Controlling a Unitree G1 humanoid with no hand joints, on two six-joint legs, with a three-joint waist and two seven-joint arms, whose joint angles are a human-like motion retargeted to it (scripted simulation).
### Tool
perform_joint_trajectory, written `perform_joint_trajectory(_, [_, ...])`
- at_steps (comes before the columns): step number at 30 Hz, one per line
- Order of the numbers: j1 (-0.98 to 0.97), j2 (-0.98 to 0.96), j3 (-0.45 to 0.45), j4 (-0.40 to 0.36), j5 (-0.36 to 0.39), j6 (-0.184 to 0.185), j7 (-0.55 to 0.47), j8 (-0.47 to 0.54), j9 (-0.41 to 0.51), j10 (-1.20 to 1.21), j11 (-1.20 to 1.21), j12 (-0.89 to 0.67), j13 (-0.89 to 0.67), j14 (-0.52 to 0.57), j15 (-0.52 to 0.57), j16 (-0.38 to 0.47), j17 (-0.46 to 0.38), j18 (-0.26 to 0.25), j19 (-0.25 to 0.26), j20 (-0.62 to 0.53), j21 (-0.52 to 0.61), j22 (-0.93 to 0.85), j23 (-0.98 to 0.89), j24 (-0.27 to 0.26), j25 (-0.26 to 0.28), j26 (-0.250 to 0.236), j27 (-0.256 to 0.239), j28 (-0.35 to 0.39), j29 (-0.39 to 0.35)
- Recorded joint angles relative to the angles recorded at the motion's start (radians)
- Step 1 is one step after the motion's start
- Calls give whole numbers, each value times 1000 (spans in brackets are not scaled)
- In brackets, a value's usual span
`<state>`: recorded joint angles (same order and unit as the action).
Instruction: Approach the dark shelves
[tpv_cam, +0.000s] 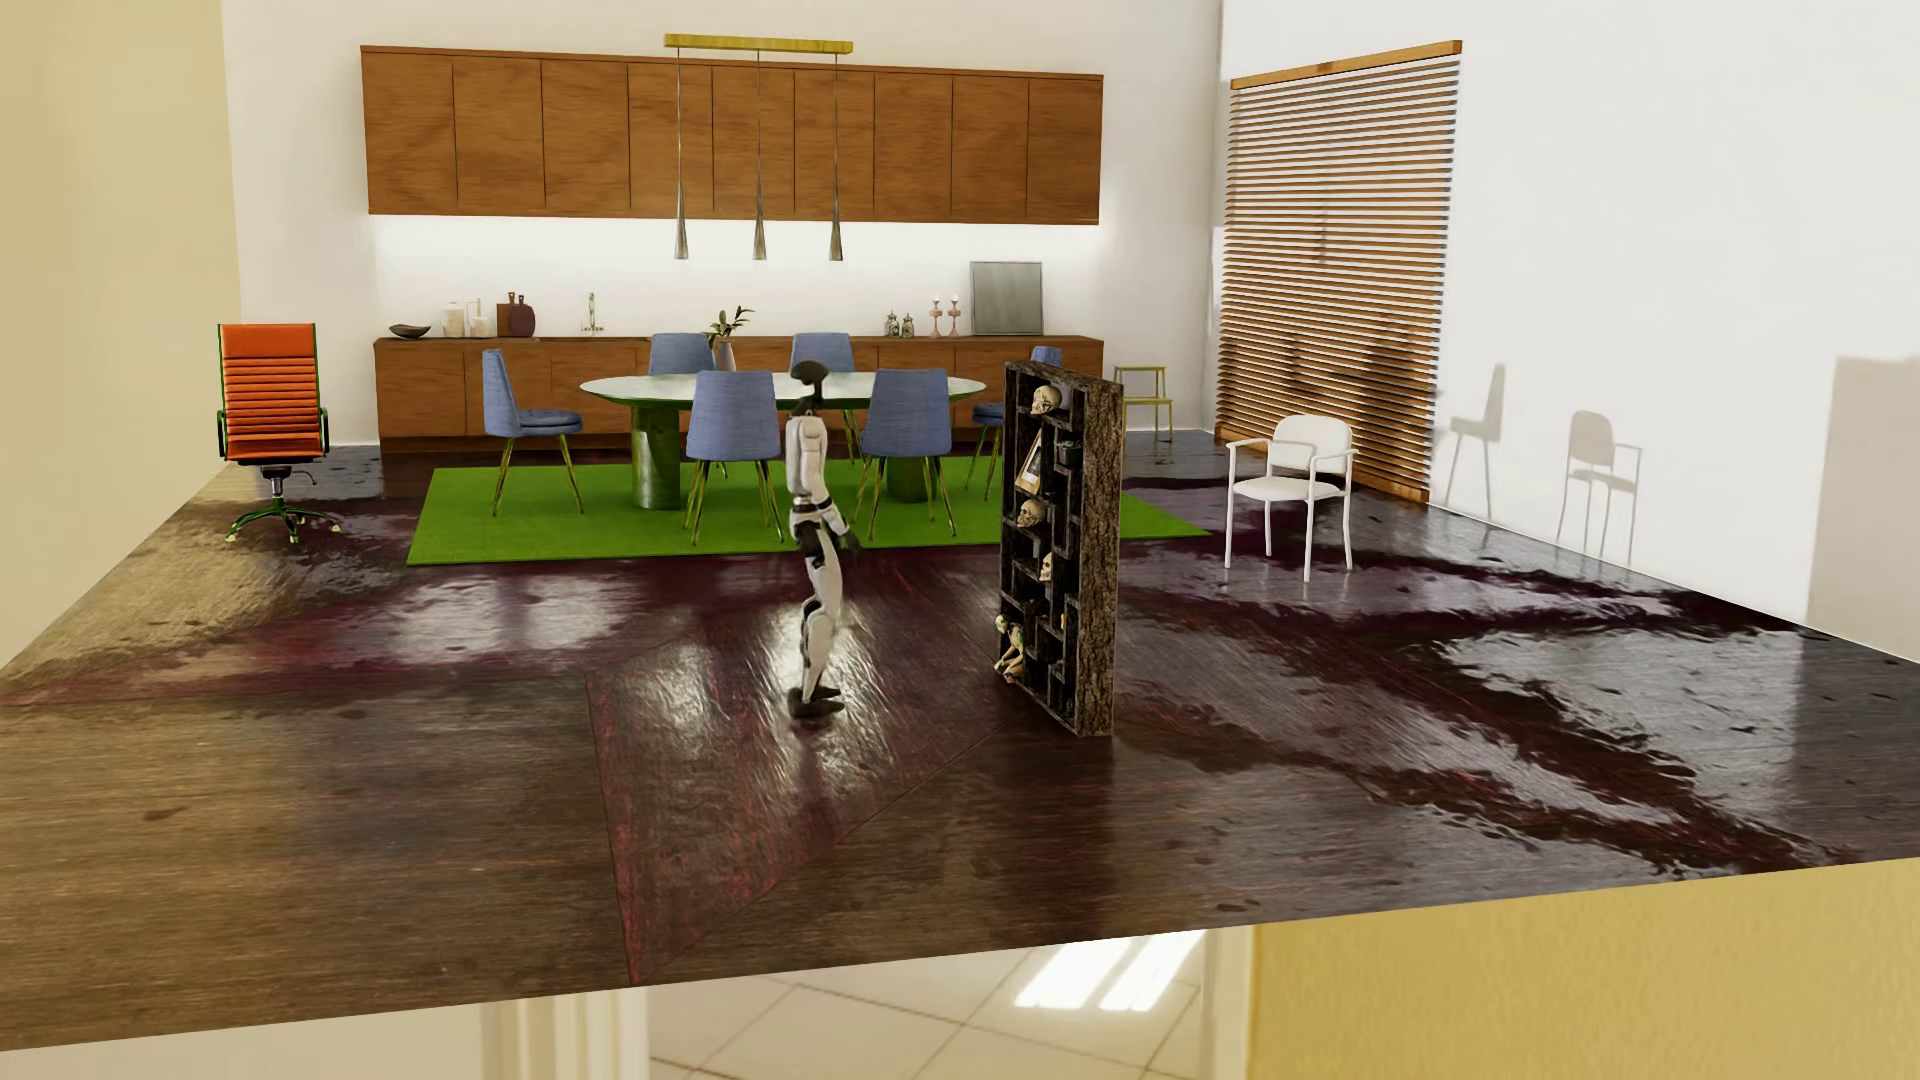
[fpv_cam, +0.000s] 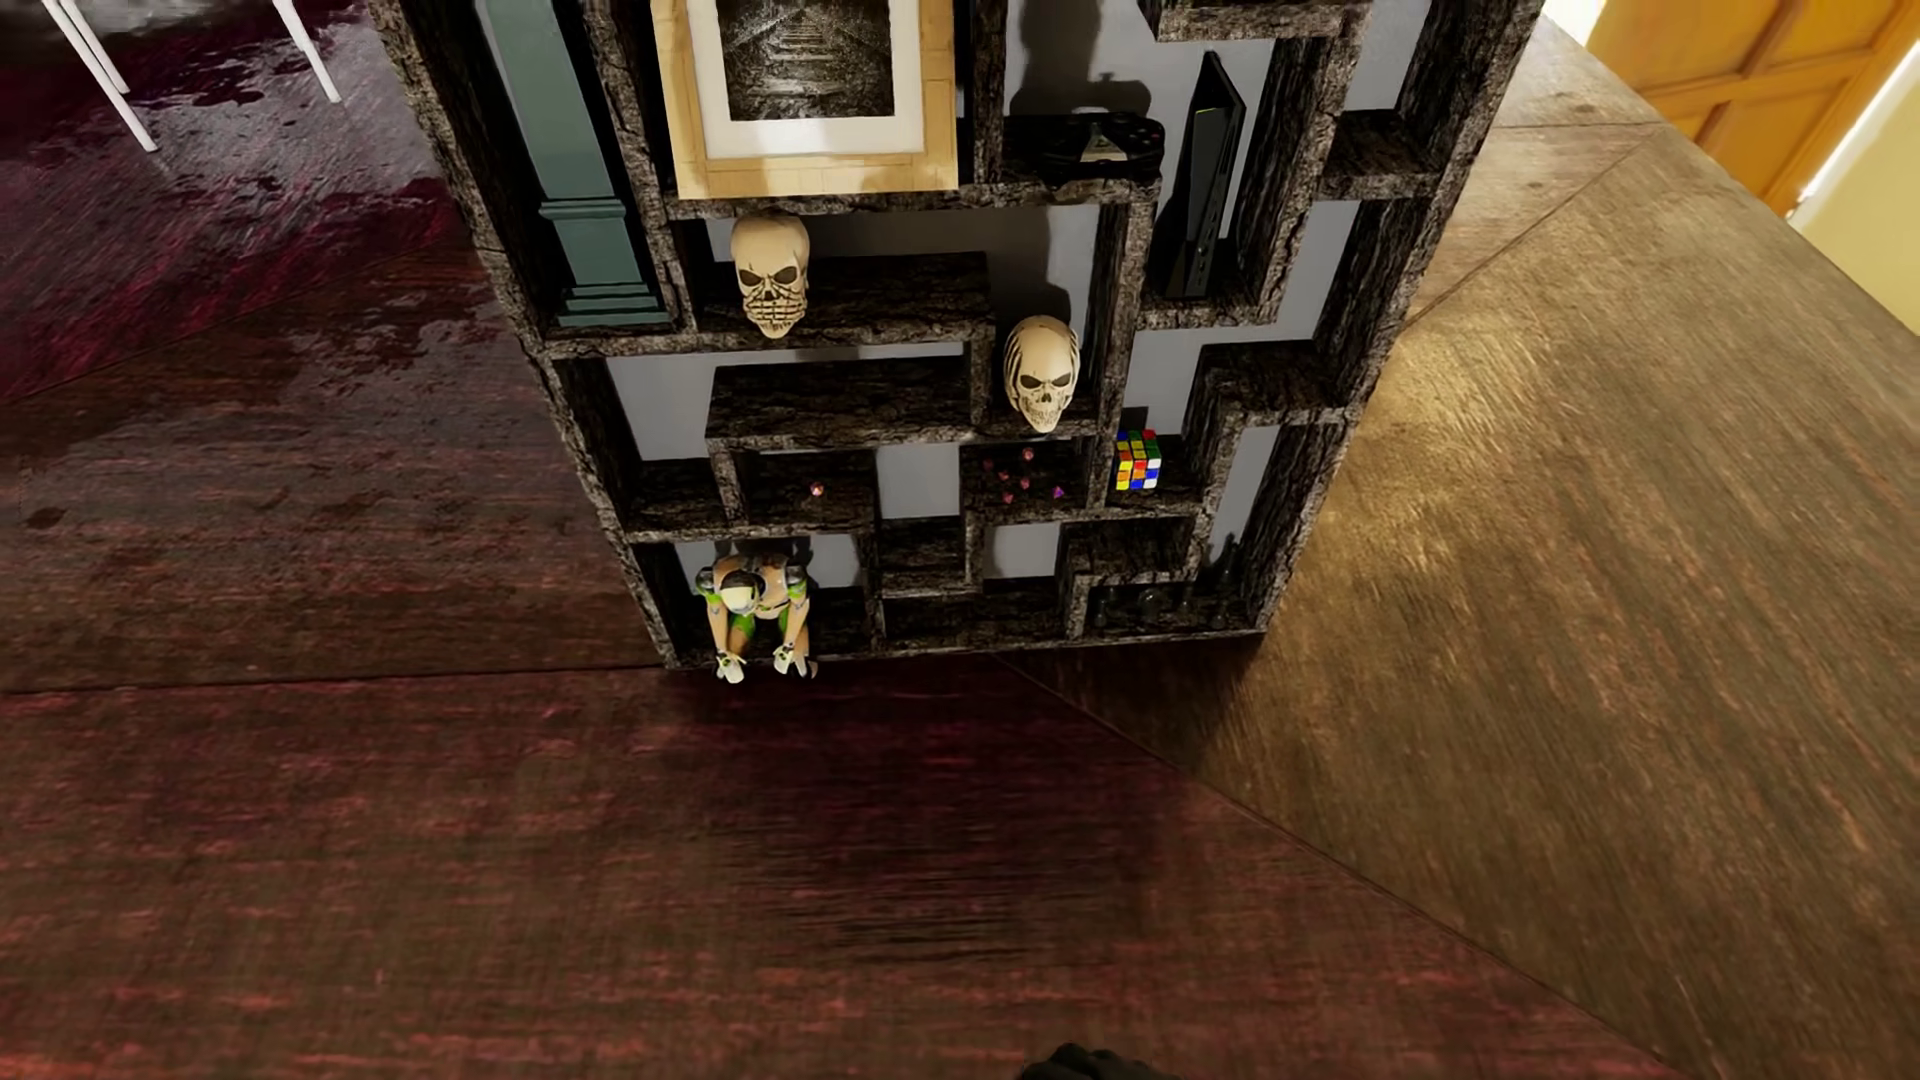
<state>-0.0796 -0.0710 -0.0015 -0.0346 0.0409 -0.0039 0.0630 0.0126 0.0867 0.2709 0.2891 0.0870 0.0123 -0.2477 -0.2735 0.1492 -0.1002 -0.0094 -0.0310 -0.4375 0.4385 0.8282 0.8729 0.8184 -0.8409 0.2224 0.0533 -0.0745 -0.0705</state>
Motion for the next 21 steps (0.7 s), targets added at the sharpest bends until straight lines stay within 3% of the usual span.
perform_joint_trajectory(3, [24, 70, 4, 26, 23, 14, -5, -6, -12, -8, -104, 13, -21, -3, 47, 26, -29, -4, 12, -30, 81, -23, 52, 17, -33, -16, -20, 1, 33])
perform_joint_trajectory(5, [30, 84, 5, 33, 30, 18, -7, -8, -18, -9, -119, 9, -18, -6, 54, 31, -42, -8, 6, -52, 78, -23, 61, 25, -19, -11, -10, 37, 15])
perform_joint_trajectory(9, [35, 93, 2, 36, 34, 18, -14, -15, -26, -7, -122, -17, -1, -6, 56, -9, -70, -4, -8, -62, 60, 52, 86, 17, 0, 47, 24, 77, 6])
perform_joint_trajectory(13, [36, 97, 2, 38, 37, 18, -12, -12, -35, -8, -132, -13, -1, -8, 61, -7, -99, -4, -17, -81, 59, 50, 111, 7, 7, 48, 32, 110, 4])
perform_joint_trajectory(17, [34, 94, 1, 38, 37, 19, -9, -8, -38, -6, -129, -33, 4, -12, 58, 11, -104, -6, -20, -114, 50, 66, 109, 1, 18, 33, 33, 80, -5])
perform_joint_trajectory(21, [32, 93, -1, 36, 36, 21, -7, -7, -39, 0, -125, -68, -4, -15, 54, 8, -83, -7, -22, -107, 58, 75, 103, 4, 21, 50, 29, 75, 2])
